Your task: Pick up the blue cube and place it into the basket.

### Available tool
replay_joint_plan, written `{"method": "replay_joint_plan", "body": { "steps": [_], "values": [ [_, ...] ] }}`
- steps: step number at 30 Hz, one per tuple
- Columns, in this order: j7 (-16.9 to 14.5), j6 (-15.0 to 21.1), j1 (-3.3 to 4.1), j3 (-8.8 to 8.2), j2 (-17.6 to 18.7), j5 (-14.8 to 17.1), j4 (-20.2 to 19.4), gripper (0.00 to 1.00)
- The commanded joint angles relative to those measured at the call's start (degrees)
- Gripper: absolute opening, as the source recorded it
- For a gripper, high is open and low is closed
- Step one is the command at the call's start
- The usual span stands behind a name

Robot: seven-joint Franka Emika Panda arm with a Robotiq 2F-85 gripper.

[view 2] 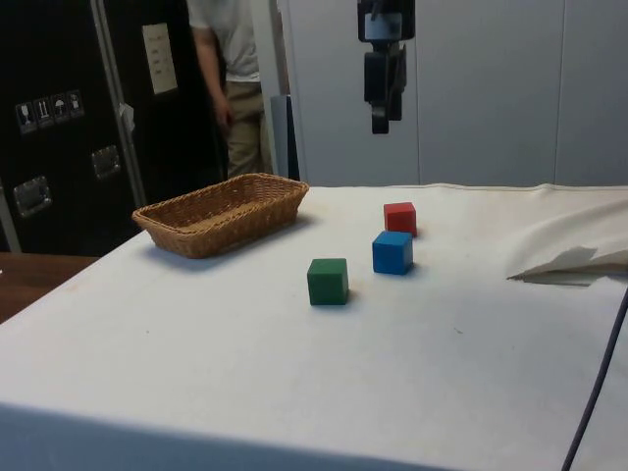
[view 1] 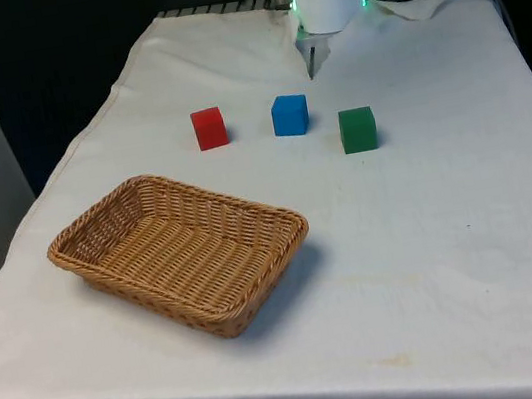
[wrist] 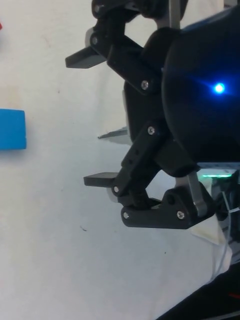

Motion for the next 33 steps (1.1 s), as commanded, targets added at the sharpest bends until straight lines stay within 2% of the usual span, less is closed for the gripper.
{"method": "replay_joint_plan", "body": {
  "steps": [1, 6, 7, 8, 12, 14, 15, 16, 24, 25, 28, 32, 33],
  "values": [
    [-0.29, 1.09, -0.06, -0.29, 0.4, -0.06, -0.34, 1.0],
    [-0.29, 3.21, -0.17, -0.8, 2.58, -0.17, -0.86, 1.0],
    [-0.4, 1.95, -0.11, -0.74, 2.35, 0.0, -0.34, 1.0],
    [-0.17, 3.72, -0.23, -0.8, 2.92, -0.23, -0.97, 1.0],
    [0.29, 6.7, -0.46, -0.69, 4.76, -0.52, -1.89, 1.0],
    [0.4, 7.96, -0.52, -0.69, 5.56, -0.57, -2.29, 1.0],
    [-0.11, 6.76, -0.29, -0.8, 5.21, 0.0, -1.95, 1.0],
    [0.46, 8.48, -0.57, -0.69, 5.9, -0.57, -2.46, 1.0],
    [0.63, 14.32, -0.69, -0.74, 9.4, -0.46, -3.95, 1.0],
    [0.11, 13.18, -0.52, -0.8, 9.11, 0.0, -3.67, 1.0],
    [0.46, 16.73, -0.69, -0.8, 11.23, -0.23, -4.41, 1.0],
    [0.29, 18.33, -0.74, -0.86, 12.95, 0.11, -4.58, 1.0],
    [0.23, 17.76, -0.74, -0.8, 12.95, 0.0, -4.41, 1.0]
  ]
}}
